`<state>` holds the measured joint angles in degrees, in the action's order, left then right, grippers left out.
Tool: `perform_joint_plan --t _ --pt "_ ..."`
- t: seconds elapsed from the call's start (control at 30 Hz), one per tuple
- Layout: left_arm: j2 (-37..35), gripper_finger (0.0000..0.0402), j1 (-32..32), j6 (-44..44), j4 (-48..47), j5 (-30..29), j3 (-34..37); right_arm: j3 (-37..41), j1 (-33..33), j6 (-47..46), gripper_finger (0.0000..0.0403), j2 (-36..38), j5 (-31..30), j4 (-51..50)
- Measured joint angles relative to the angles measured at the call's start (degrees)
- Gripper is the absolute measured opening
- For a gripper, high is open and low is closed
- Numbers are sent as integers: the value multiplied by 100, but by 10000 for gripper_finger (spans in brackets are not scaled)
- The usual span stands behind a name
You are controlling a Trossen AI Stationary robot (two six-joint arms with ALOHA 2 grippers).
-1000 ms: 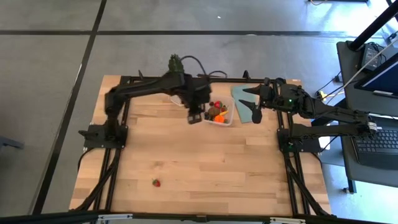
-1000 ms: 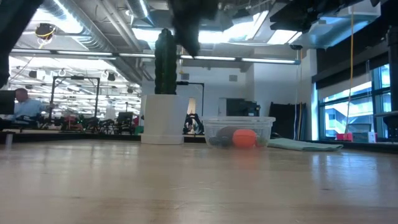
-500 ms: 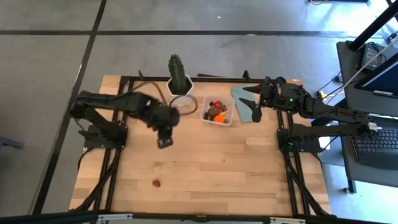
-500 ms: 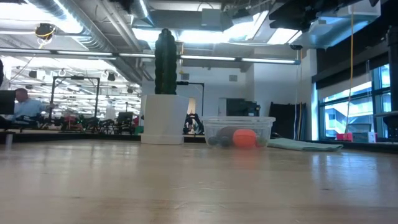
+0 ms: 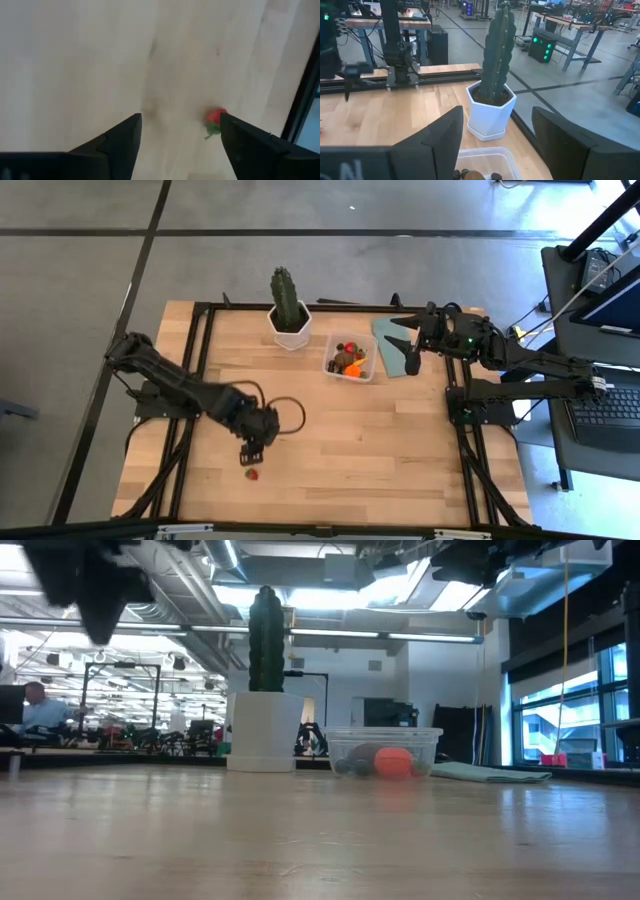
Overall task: Pick and placing Produce into tupperware
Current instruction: Put the strawberry into the transparent bin
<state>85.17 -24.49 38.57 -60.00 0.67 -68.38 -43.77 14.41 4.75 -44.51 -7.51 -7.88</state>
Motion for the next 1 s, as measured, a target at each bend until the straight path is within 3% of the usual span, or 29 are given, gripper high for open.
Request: perform_joint_plan --t 0.17,0.53,1.0 --pt "71 257 -439 -1 768 15 534 0 -2 -9 239 -2 -1 -4" --pt "716 251 -1294 -138 1289 11 580 0 5 -170 239 -206 -6 -37" --pt "1357 251 -1410 -141 1585 201 579 0 5 -177 239 -429 -4 -11"
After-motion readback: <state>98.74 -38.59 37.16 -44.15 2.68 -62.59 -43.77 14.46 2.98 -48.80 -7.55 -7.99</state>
